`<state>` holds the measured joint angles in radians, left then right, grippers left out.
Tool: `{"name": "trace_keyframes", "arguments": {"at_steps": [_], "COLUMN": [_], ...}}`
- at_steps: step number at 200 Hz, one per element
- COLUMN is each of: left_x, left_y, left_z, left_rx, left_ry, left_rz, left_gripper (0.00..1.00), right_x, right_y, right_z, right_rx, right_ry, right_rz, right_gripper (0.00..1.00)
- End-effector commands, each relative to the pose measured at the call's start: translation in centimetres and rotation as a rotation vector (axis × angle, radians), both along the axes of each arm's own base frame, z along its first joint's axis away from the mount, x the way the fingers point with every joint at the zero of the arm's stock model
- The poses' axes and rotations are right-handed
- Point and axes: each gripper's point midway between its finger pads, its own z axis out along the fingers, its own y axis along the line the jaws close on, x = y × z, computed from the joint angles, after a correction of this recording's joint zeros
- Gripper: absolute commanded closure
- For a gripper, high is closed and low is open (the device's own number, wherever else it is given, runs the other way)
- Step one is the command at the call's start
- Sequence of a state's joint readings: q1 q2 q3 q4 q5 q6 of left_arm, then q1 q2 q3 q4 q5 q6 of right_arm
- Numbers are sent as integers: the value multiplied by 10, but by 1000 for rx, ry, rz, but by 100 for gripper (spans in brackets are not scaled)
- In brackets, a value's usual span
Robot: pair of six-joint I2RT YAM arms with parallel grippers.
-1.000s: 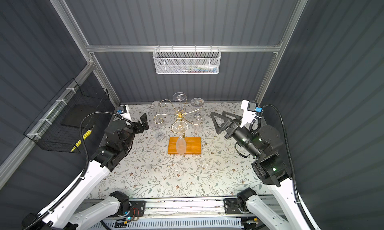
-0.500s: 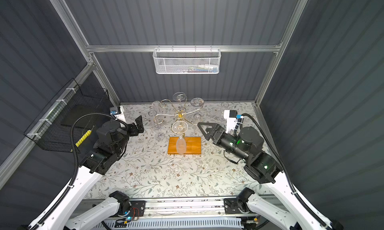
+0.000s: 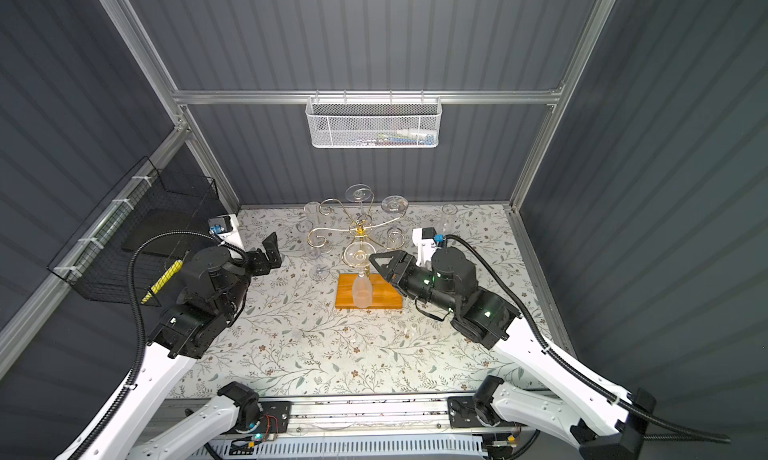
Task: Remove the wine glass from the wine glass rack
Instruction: 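Move the right gripper to the base of an upside-down wine glass on the rack, then close the right gripper on the wine glass base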
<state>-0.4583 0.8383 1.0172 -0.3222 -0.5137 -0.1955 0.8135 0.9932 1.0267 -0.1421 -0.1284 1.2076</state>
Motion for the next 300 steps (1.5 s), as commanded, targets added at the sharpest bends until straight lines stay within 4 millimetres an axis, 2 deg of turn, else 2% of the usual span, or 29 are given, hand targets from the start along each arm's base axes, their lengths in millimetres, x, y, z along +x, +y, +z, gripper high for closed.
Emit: {"name": "trace_keyframes", "arguments": {"at_steps": [1, 57, 120, 130, 267, 300], "left_x": [-4, -5, -8, -9, -13, -14], "left_y": [4, 3, 5, 6, 7, 7], "left_z": [-3, -11, -8, -8, -8, -8], "left_rx": [20, 0, -9, -10, -32, -37], "left_ry": [2, 12, 4, 2, 9, 9], "left_rz": [11, 12, 12, 14, 14, 15], "left_gripper": [0, 0, 0, 0, 0, 0], "right_x": [2, 7, 12, 12, 11, 10], "right_y": [3, 2, 10, 9, -1, -1], "right_z": [16, 12, 16, 14, 18, 22], "right_rx": [64, 74, 93, 90, 110, 118], "right_ry": [5, 37, 43, 48, 41, 34], "right_rz": [-9, -46, -36, -39, -76, -73], "right_gripper": [48, 58, 74, 73, 99, 100]}}
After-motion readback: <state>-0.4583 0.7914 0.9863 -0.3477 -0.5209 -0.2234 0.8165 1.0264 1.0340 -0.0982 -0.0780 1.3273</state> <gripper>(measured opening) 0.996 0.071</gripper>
